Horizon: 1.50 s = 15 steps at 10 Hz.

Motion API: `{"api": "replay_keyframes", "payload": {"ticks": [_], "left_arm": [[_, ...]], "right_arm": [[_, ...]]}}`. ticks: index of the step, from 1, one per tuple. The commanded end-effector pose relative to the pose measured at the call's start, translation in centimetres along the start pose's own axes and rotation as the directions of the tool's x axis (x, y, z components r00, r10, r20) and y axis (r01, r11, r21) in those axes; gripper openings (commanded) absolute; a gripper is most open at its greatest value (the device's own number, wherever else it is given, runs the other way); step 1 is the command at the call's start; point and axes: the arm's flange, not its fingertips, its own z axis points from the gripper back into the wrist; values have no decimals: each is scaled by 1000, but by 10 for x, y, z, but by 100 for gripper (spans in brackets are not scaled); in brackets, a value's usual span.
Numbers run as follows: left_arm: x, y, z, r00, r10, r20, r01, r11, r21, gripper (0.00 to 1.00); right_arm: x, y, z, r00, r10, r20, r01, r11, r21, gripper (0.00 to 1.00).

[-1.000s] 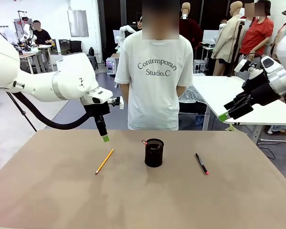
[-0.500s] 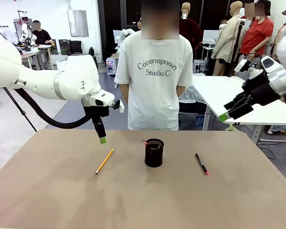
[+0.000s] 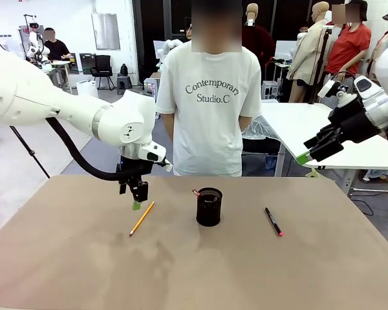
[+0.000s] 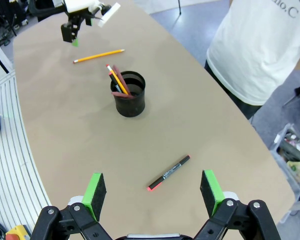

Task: Place the pens into the pen holder.
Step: Pick up a writing instrument from the table and place it into the Pen holder.

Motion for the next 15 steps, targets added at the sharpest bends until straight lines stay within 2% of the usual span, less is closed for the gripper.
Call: {"api": "replay_keyframes", "payload": {"ticks": [1, 5, 8, 10, 15], "left_arm": [[13, 5, -7, 999, 23, 26, -21, 999, -49, 100], [23, 7, -26, 981, 137, 137, -129, 990, -64, 100], [32, 2, -39, 977, 153, 150, -153, 988, -12, 100], [36, 0, -46, 966, 191, 176, -189, 982, -29, 100], [38, -2, -62, 954, 242, 175, -231, 969, -85, 100]], "right_arm": [[1, -1, 0, 1000, 0, 29, 0, 1000, 7, 100], [1, -1, 0, 1000, 0, 29, 0, 1000, 7, 100], [1, -1, 0, 1000, 0, 29, 0, 1000, 7, 100], [1, -1, 0, 1000, 0, 29, 0, 1000, 7, 100], [1, -1, 0, 1000, 0, 29, 0, 1000, 7, 100]]}}
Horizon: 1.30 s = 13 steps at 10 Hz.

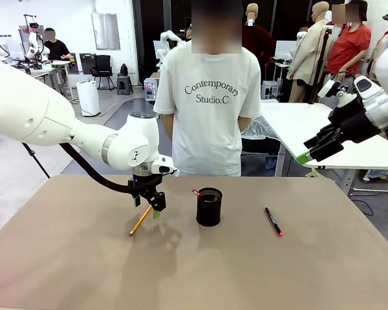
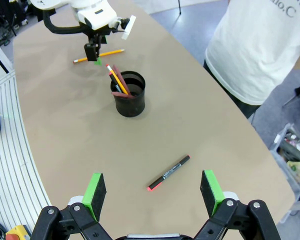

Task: Place the pens into the pen holder.
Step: Pick up a writing instrument from the table and place it into the Pen holder.

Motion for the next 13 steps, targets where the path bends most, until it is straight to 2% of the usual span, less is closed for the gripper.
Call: {"api": "replay_keyframes", "payload": {"ticks": [1, 4, 5, 10, 13], "left_arm": [[-5, 1, -5, 999, 31, 19, -31, 999, -15, 100], [-4, 2, -11, 999, 37, 31, -35, 999, -38, 100], [-4, 2, -13, 999, 34, 27, -33, 998, -44, 94], [-2, 2, -15, 999, 32, 19, -31, 999, -33, 0], [-3, 2, -16, 999, 32, 12, -32, 999, -29, 0]], "right_arm": [[1, -1, 0, 1000, 0, 29, 0, 1000, 7, 100], [1, -1, 0, 1000, 0, 29, 0, 1000, 7, 100], [1, -1, 0, 1000, 0, 29, 0, 1000, 7, 100], [1, -1, 0, 1000, 0, 29, 0, 1000, 7, 100], [1, -1, 0, 1000, 0, 29, 0, 1000, 7, 100]]}}
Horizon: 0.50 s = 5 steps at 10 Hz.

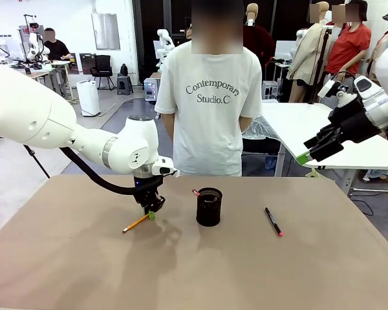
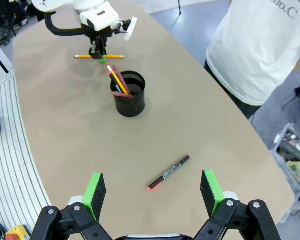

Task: Place the pens into the pen holder.
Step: Pick up a writing instrument from the table and place it into the Pen holder.

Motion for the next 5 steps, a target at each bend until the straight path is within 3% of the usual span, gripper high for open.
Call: {"api": "replay_keyframes", "payload": {"ticks": [1, 5], "left_arm": [[-7, 1, -8, 1000, 7, -10, -7, 1000, 4, 0], [-11, 1, 10, 999, -53, -6, 52, 998, -26, 0]], "right_arm": [[1, -1, 0, 1000, 0, 29, 0, 1000, 7, 100], [1, -1, 0, 1000, 0, 29, 0, 1000, 7, 100]]}}
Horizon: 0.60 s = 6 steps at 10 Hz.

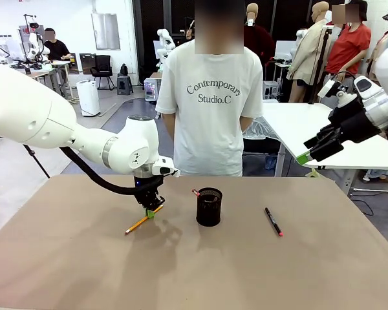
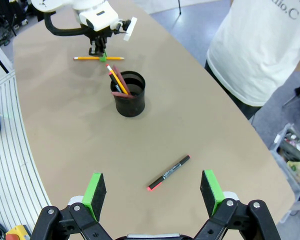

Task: Place the pens into the pen holder.
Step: Pick up a writing instrument from the table and place it into the Pen holder.

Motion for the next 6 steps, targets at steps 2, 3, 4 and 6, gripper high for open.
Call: {"api": "replay_keyframes", "payload": {"ticks": [2, 3, 4, 6], "left_arm": [[-11, 10, 33, 993, -100, 68, 110, 979, -173, 0], [-14, 18, 46, 987, -115, 116, 136, 970, -202, 0], [-19, 28, 58, 977, -123, 174, 162, 959, -233, 0], [-29, 46, 79, 932, -131, 338, 261, 888, -378, 0]], "right_arm": [[1, -1, 0, 1000, 0, 29, 0, 1000, 7, 100], [1, -1, 0, 1000, 0, 29, 0, 1000, 7, 100], [1, -1, 0, 1000, 0, 29, 0, 1000, 7, 100], [1, -1, 0, 1000, 0, 29, 0, 1000, 7, 100]]}}
